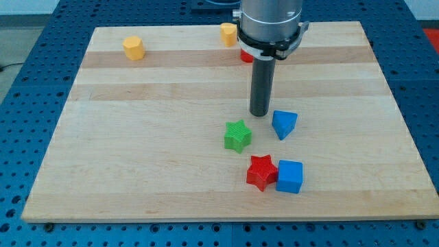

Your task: Move the green star to the top right side

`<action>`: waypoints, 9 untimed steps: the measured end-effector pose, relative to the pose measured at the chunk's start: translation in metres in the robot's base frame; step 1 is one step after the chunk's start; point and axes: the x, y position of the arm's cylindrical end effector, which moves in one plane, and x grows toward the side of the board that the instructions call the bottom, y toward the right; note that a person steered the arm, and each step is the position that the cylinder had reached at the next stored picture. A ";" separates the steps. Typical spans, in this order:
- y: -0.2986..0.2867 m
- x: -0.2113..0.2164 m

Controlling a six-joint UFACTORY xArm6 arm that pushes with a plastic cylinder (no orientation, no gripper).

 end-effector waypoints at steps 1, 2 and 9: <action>0.003 0.032; 0.037 0.054; -0.118 0.036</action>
